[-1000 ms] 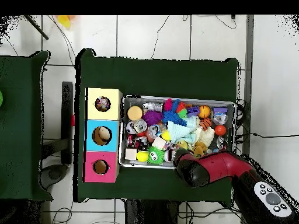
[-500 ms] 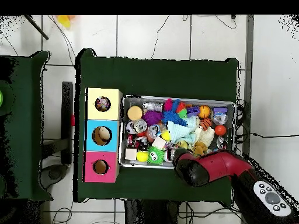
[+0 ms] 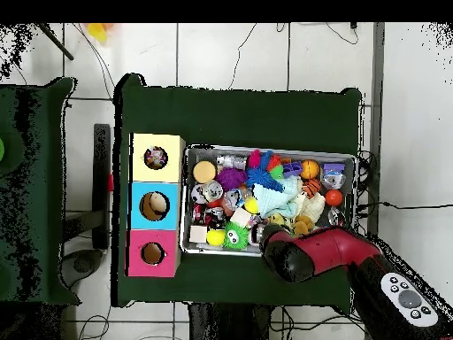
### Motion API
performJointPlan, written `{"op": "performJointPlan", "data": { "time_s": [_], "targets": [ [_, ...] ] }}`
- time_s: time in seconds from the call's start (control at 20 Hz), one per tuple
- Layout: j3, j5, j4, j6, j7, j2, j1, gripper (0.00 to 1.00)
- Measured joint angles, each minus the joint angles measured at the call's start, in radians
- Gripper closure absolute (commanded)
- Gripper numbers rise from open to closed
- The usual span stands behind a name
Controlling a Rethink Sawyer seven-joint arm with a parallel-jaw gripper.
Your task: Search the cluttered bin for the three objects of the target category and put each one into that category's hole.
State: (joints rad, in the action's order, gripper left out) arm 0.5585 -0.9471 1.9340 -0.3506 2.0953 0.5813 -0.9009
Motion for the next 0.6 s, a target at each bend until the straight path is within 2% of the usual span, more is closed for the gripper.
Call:
{"op": "performJointPlan", "data": {
  "time_s": [0.4, 0.6],
  "targets": [
    [0.004, 0.011, 0.009, 0.0, 0.0, 0.035, 0.021, 1.0],
    [0.034, 0.081, 0.042, -0.02, 0.0, 0.112, -0.014, 1.0]
  ]
}}
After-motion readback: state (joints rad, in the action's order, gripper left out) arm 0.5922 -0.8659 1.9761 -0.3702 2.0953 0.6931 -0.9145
